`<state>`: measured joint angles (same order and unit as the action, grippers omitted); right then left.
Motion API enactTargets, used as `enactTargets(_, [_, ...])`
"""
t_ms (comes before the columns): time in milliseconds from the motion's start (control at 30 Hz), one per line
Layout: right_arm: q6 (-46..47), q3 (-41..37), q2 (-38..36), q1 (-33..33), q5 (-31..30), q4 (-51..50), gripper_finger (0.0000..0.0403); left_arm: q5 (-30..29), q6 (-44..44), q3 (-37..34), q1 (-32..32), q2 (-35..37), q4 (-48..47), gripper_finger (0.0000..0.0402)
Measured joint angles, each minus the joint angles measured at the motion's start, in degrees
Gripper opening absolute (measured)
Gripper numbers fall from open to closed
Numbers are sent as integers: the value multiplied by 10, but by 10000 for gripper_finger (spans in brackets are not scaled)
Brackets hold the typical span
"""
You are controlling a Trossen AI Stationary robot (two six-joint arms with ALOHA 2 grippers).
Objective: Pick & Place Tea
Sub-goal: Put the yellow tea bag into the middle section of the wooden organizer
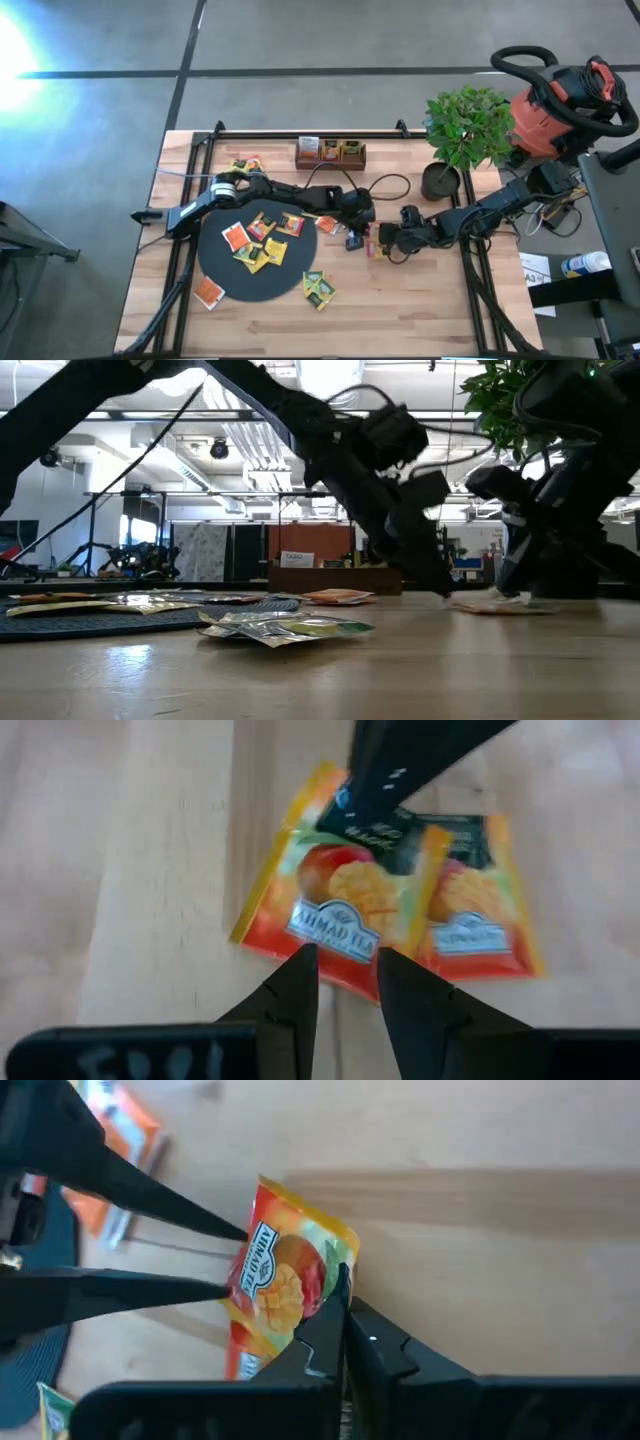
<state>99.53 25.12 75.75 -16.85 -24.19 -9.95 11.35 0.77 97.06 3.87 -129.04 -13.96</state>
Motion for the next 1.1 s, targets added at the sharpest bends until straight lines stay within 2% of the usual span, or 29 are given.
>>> enactTargets(167, [-120,56,-2,0,-23,-44,8,-7,-13,1,0,67,-95,100])
enactTargets(367, [-267,171,-1,2,-33,-209,8,-67,-8,-14,1,171,-190,100])
enactTargets(500, [-390,243,-1,22,-43,-279,8,-129,30,-56,1,261,-201,100])
enactTargets(700, [-599,323,2,101,-23,-284,8,-221,130,-160,1,384,-179,100])
enactTargets(867, [-714,388,22,179,51,-284,8,-268,216,-272,1,461,-122,100])
enactTargets(1000, [-786,439,57,213,125,-294,8,-264,269,-341,1,507,-87,100])
enactTargets(1100, [-838,485,93,225,148,-317,8,-254,292,-375,-1,530,-86,101])
